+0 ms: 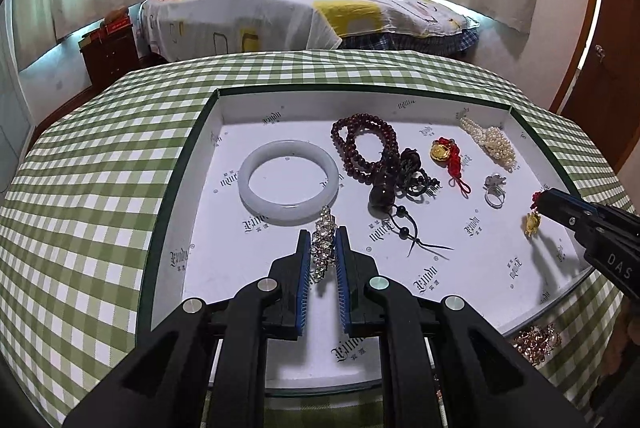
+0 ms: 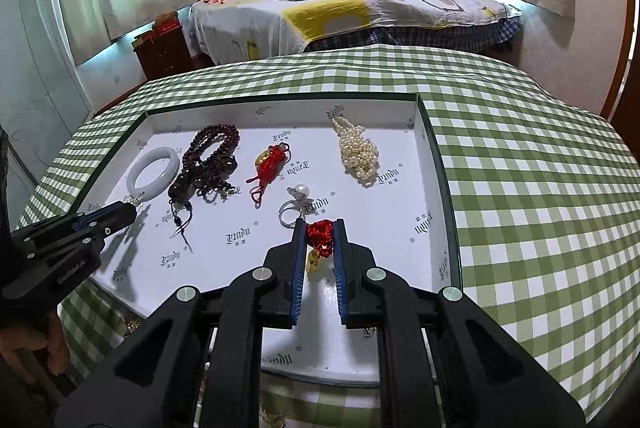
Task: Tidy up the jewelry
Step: 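Lower the tassel charm into the tray with the right tool while the left tool releases the brooch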
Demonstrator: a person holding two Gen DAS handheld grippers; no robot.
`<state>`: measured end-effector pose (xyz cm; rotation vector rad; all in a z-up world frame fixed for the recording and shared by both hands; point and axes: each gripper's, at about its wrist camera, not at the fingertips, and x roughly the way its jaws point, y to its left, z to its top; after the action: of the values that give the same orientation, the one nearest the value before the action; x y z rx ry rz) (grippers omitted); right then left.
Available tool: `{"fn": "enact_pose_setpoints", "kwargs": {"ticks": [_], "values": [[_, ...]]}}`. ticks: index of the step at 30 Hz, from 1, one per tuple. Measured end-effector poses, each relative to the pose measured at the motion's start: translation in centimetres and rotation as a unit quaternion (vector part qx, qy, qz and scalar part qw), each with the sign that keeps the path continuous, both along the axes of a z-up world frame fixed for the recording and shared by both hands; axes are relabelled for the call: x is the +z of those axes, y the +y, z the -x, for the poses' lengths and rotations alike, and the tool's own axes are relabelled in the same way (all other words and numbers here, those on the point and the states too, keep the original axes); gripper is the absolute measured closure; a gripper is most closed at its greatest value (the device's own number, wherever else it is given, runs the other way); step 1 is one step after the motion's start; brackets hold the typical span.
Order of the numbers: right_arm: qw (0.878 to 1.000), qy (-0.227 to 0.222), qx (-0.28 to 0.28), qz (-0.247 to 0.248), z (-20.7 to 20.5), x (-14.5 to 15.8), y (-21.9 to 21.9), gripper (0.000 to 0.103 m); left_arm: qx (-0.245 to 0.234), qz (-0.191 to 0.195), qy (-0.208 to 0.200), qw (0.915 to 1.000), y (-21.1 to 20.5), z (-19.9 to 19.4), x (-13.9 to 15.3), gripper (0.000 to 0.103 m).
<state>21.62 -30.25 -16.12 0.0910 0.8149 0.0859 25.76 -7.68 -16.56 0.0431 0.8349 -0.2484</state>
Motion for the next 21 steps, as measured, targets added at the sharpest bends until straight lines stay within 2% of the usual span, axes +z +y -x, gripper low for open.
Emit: {"fn": "enact_pose_setpoints", "kwargs": {"ticks": [6,7,8,9,10,14,16,21], "values": [[1.0,0.004,0.001,-0.002,-0.3,-0.4,-0.1,0.088,0.0,-0.004,0.001,1.0,-0.2,-0.1,-0.1,0.087],[1.0,0.006,0.002,-0.001,-0.4,-0.5,-0.1,0.088,0.001,-0.005,0.001,1.0,-0.1,-0.1,-0.1,0.078],[1.0,0.006,0.002,-0.002,-0.4,-0.6,-0.1,0.083,0.002,-0.006,0.0,1.0,-0.2,-0.1,-0.1,0.072],[1.0,0.005,0.0,-0.003,-0.4,-0.7,-0.1,0.077,0.005,-0.006,-0.001,1.0,-0.2,0.0,0.0,0.063],[1.0,0.001,-0.002,-0.002,-0.3,-0.6,-0.2,0.068,0.006,-0.005,-0.003,1.0,-0.1,0.0,0.1,0.058],[1.0,-0.003,-0.005,-0.002,-0.1,-0.5,-0.2,0.063,0.007,-0.006,-0.005,0.9999,-0.1,0.2,0.1,0.053],[1.0,-0.005,-0.006,-0.001,0.2,-0.3,-0.2,0.062,0.007,-0.008,-0.006,0.9999,-0.1,0.4,0.2,0.047],[1.0,-0.01,-0.007,-0.001,0.9,0.1,-0.1,0.059,0.004,-0.014,-0.01,0.9998,-0.2,0.9,0.3,0.044]]}}
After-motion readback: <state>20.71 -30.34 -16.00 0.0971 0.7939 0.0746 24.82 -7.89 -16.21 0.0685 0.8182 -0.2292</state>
